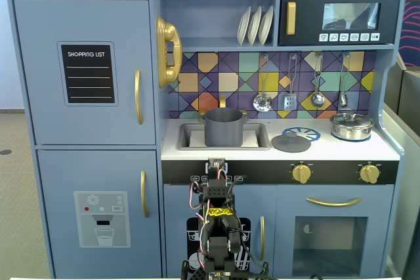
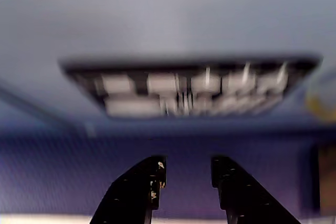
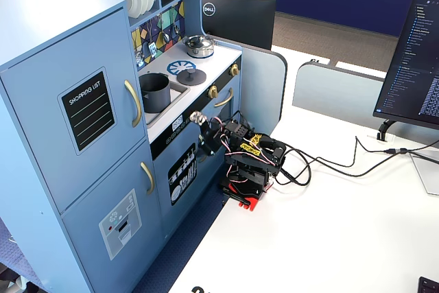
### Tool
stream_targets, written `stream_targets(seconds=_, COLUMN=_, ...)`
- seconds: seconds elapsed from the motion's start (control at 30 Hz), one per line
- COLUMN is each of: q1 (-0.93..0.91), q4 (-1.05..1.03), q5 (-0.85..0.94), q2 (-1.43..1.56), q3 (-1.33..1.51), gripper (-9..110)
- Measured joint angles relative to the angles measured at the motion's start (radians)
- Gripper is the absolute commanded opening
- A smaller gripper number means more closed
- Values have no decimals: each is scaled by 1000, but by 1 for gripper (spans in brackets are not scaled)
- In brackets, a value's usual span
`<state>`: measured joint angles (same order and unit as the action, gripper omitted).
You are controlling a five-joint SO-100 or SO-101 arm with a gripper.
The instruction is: Take off the lid from the gray recipient and place it on the counter
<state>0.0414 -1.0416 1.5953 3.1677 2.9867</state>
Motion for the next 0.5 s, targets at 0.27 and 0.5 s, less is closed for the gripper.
stream_targets(seconds=0.27, q1=3, q4=-258, q5=34, q2=3, q3=20, gripper=0)
stream_targets(seconds=0.5, q1=3, q4=-318, q5=29, q2=17, q3=15, gripper=3)
